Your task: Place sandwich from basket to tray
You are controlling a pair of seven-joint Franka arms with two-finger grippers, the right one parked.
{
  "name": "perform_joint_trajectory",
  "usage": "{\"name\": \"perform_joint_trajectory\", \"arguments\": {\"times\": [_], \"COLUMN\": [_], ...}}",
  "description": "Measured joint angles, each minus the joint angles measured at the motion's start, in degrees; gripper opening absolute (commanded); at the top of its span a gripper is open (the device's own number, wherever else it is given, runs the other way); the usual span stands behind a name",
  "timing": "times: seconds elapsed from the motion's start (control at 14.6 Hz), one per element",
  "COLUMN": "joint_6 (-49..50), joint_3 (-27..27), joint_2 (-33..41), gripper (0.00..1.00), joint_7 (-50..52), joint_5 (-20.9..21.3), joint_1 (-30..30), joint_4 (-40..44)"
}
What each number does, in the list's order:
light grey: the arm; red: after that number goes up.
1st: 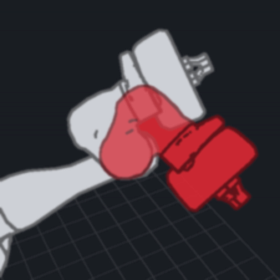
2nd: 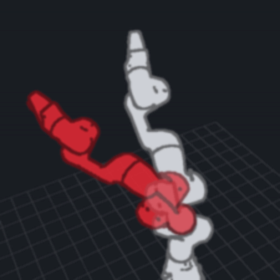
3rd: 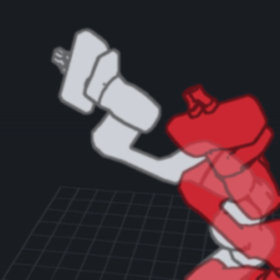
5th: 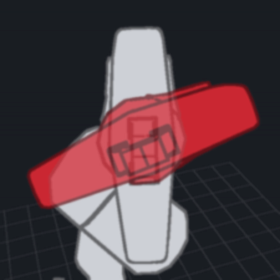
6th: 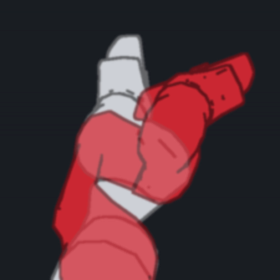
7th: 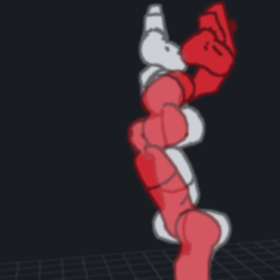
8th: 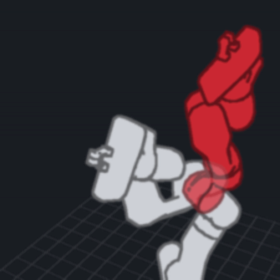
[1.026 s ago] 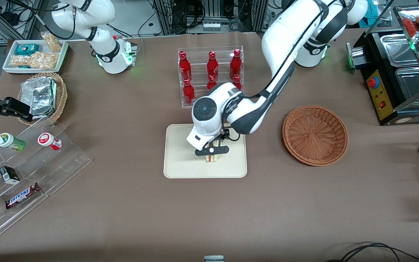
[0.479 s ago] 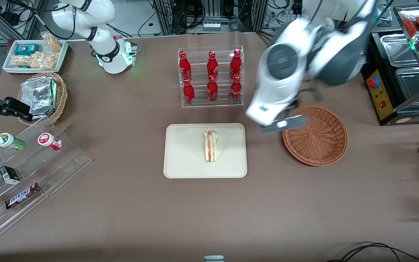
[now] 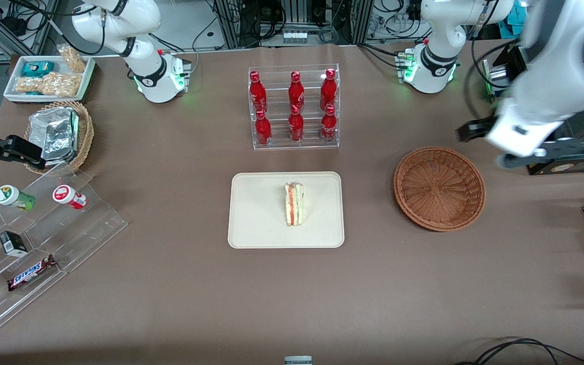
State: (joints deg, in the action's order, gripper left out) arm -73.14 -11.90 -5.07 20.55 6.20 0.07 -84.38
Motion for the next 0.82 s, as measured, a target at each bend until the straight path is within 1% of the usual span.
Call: {"name": "perform_joint_trajectory", "arguments": {"times": [0.14, 0.21, 0.48, 0.68, 0.75, 0.82], "joint_6": [0.0, 0.0, -2.5, -2.5, -2.1, -2.4], "joint_3": [0.1, 0.4, 0.1, -0.4, -0.5, -0.5], "joint_2": [1.4, 2.2, 4.8, 5.1, 5.1, 5.1], "gripper": [1.0, 1.0, 1.0, 1.0, 1.0, 1.0], "joint_7": [-6.4, -8.0, -9.2, -9.2, -9.1, -8.6], "joint_5": [0.0, 0.0, -0.5, -0.6, -1.1, -2.5], "joint_1": [-3.7, -4.5, -3.7, -3.2, -3.2, -3.2], "joint_4": [0.0, 0.0, 0.0, -0.2, -0.3, -0.5]}}
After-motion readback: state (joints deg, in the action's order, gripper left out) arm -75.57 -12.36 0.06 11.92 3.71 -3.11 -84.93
